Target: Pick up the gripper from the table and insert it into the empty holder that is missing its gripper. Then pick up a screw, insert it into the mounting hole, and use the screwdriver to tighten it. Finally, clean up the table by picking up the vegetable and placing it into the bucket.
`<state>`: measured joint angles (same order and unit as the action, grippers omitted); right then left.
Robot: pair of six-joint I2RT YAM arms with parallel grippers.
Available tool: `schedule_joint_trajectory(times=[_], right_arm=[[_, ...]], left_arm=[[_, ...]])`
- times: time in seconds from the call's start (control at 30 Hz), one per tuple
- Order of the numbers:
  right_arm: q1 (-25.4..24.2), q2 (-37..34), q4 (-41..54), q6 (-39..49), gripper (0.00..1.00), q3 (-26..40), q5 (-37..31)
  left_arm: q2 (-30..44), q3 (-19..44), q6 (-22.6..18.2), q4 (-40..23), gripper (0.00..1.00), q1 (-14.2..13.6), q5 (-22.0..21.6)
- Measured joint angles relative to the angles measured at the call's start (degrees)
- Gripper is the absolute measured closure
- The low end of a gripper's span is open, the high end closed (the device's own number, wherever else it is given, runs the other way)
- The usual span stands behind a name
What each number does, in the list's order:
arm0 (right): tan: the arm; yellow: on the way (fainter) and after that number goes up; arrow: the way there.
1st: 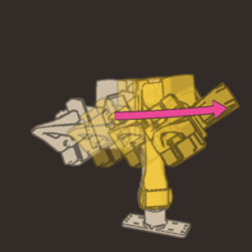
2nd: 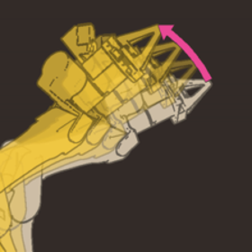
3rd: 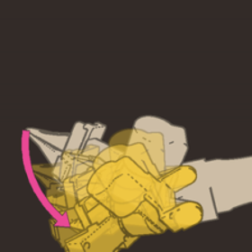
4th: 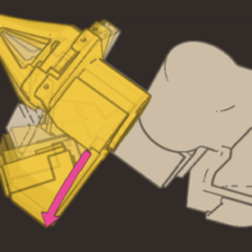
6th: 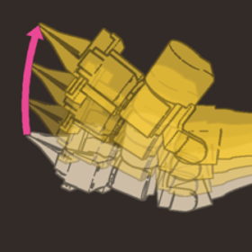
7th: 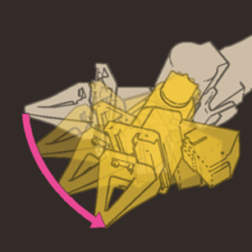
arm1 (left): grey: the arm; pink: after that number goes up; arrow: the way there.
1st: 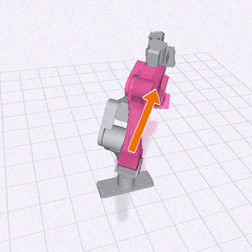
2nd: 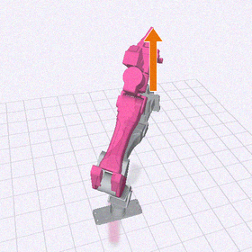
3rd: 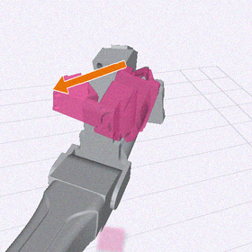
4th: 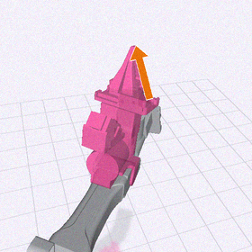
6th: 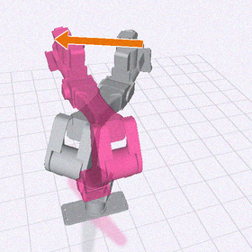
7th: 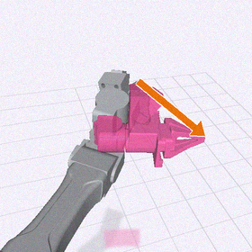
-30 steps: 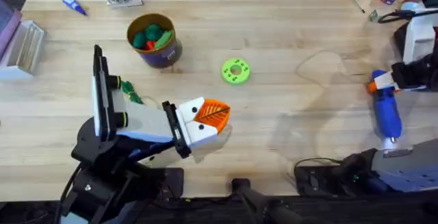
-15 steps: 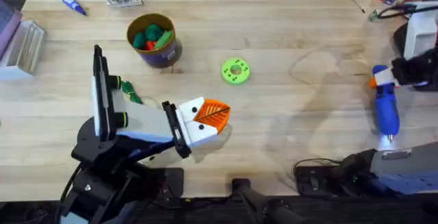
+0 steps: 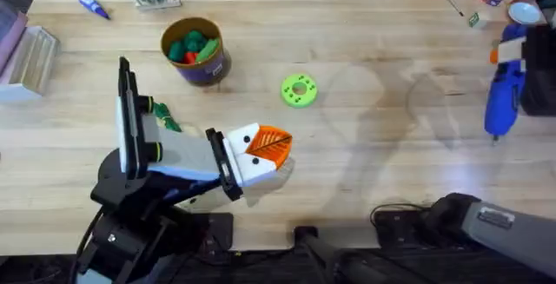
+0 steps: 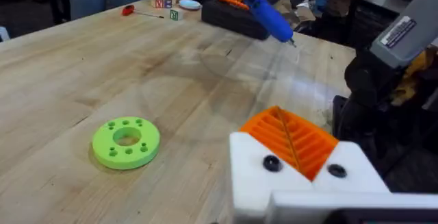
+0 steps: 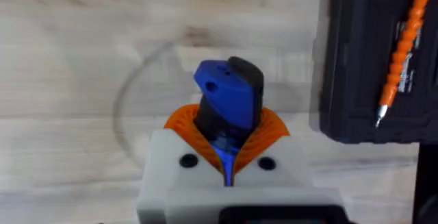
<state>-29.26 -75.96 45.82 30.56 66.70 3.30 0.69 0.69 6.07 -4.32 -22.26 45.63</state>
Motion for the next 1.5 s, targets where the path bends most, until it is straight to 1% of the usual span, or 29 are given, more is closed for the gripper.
schedule_joint_trajectory(times=[0.13,0.23,0.43,0.5,0.6,0.77,0.93,1.13,1.3,1.5], right_arm=[[3.36,6.16,-0.82,-3.43,0.977,-0.16,4.02],[6.23,10.45,-3.14,-5.97,0.977,-1.61,5.95],[12.19,21.46,-13.06,-14.33,0.977,-10.22,7.97],[15.34,25.23,-17.21,-17.3,0.977,-13.7,8.31],[21.4,30.49,-23.72,-21.38,0.977,-18.55,8.62],[33.05,36.92,-37.38,-26.96,0.977,-24.88,9.06],[43.35,37.79,-49.4,-31.22,0.977,-26.68,9.51],[54.45,37.17,-56.57,-33.23,0.977,-27.04,9.7],[62.2,35.1,-63.63,-34.79,0.977,-27.08,9.74],[69.92,29.88,-73.03,-36.63,0.977,-27.08,9.89]], left_arm=[[0.0,0.0,0.0,0.0,0.993,0.0,0.0],[-0.02,0.0,0.0,0.0,0.993,0.0,0.0],[-0.02,0.0,-0.02,0.0,0.993,0.0,0.0],[-0.01,0.0,-0.02,0.0,0.993,0.0,-0.07],[0.0,0.0,0.0,0.0,0.993,0.0,-0.2],[0.0,0.0,0.0,0.0,0.993,0.0,-0.22],[-0.01,0.0,0.0,0.0,0.994,0.0,-0.22],[0.0,0.0,0.0,0.0,0.994,0.0,-0.22],[0.0,0.0,0.0,0.0,0.994,0.0,-0.22],[0.0,0.0,0.0,0.0,0.994,0.0,-0.22]])
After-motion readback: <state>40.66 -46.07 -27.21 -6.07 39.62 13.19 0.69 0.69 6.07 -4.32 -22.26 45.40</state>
